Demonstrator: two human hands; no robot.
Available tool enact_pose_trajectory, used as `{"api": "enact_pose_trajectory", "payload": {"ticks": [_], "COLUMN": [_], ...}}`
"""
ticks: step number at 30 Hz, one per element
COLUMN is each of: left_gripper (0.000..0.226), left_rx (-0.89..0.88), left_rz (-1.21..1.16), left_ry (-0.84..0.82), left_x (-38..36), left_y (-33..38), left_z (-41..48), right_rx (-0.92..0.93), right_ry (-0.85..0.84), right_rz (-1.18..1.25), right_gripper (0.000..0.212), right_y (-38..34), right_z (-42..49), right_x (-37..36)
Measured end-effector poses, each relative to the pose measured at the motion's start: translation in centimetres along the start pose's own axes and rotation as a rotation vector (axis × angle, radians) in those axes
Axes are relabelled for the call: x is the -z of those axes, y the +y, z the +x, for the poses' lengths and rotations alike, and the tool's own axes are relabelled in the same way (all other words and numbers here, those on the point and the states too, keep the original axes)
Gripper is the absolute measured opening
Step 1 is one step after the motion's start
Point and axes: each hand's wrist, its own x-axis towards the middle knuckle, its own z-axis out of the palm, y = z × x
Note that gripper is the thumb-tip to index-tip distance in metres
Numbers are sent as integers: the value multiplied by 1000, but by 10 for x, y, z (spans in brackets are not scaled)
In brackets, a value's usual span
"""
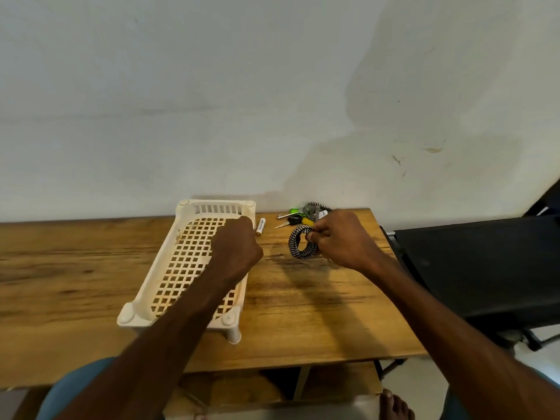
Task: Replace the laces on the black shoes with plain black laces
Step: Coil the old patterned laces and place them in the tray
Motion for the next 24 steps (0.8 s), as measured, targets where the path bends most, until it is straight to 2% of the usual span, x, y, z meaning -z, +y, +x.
{"api": "enact_pose_trajectory", "payload": {"ticks": [8,11,14,16,19,22,24], "left_gripper": [42,44,45,39,23,29,38], "left_rx": [-51,-100,-111,-139,-196,-250,-300], "left_rz": [-292,-283,-349,-321,-306,-497,-649], "left_ry": [5,25,-30,-54,47,125,13], "left_x": [-13,-19,-20,-16,-7,9,22], "left_y": [8,12,18,20,15,5,-2], "left_z": [9,9,14,18,26,35,42], "right_rx": [-45,-44,-22,-12,-14,4,27], "right_ry": [-14,-22,-29,-19,-5,12,2], "right_rz": [18,31,28,7,49,114,187], "right_gripper": [21,17,16,17,21,25,26], "right_y": [2,0,-3,-6,-11,-22,-33], "right_z": [11,14,19,23,32,41,48], "right_x": [6,9,11,10,5,-1,-6]}}
